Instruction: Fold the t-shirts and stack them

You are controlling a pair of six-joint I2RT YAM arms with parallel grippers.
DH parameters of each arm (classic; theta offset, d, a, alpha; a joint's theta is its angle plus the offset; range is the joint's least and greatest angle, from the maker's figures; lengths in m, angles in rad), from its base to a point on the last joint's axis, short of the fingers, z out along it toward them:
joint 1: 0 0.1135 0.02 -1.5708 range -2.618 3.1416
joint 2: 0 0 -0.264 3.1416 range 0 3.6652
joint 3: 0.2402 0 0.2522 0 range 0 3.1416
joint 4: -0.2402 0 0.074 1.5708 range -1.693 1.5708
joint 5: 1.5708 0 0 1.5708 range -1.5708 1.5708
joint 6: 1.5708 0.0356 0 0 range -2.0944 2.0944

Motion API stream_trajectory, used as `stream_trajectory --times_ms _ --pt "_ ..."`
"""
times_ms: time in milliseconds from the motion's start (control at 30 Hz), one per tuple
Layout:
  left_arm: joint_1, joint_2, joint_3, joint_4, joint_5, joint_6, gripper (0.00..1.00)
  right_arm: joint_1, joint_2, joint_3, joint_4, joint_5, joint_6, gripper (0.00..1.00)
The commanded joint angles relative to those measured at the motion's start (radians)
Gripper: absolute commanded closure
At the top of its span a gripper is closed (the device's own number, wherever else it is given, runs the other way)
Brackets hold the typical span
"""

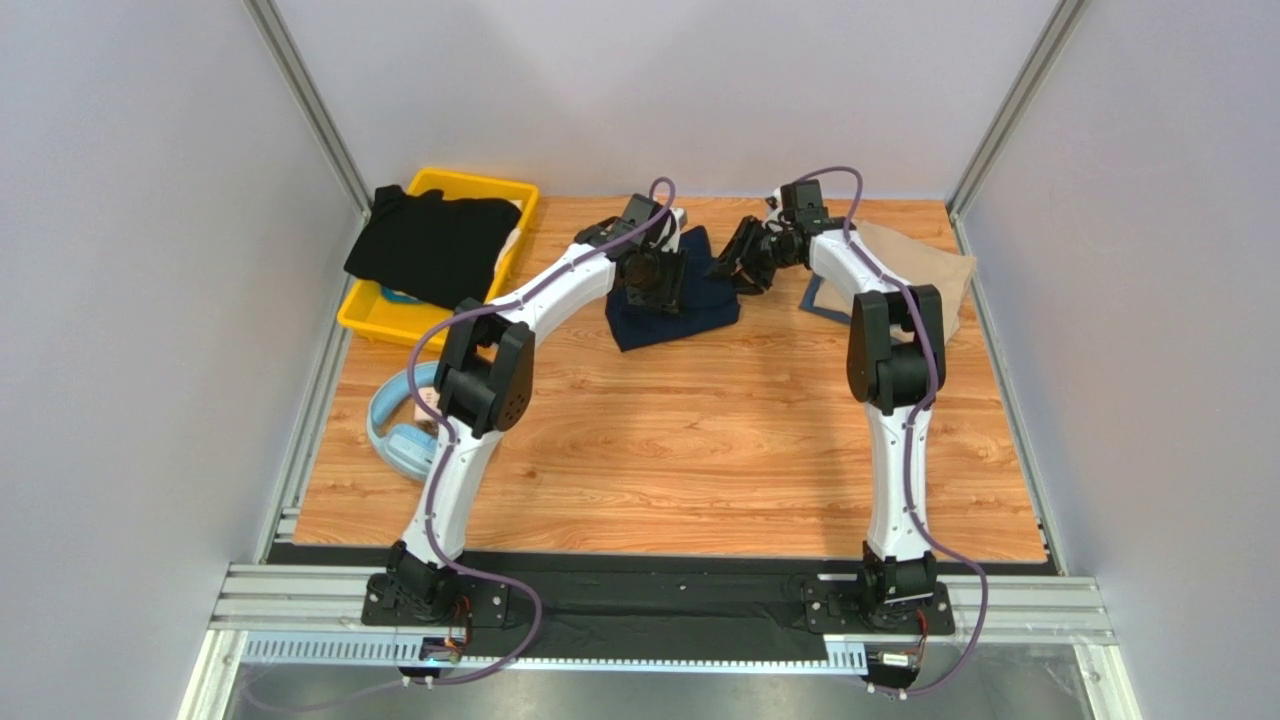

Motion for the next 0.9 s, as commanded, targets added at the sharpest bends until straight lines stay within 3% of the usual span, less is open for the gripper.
stream_trajectory --times_ms 0,267,600,767,867 --pt "-0.002 0.043 0.052 -0.051 0.002 0.028 0.5 -0.003 -0.113 0.003 -0.096 0.112 -0.103 0.53" --pt "-0.005 0.048 -0.084 -0.035 0.069 0.013 0.52 -0.017 -0.287 -0.175 -0.124 0.29 -0.161 0.52" --pt "-0.075 -0.043 -0.304 -0.047 0.069 0.022 0.53 0.004 -0.521 -0.437 -0.099 0.29 -0.181 0.53" --pt "-0.146 -0.141 -0.505 -0.003 0.013 0.021 0.54 0.064 -0.713 -0.591 -0.101 0.352 -0.23 0.52" --pt "-0.152 -0.207 -0.62 0.042 0.046 -0.012 0.54 0.08 -0.771 -0.708 -0.037 0.223 -0.186 0.52"
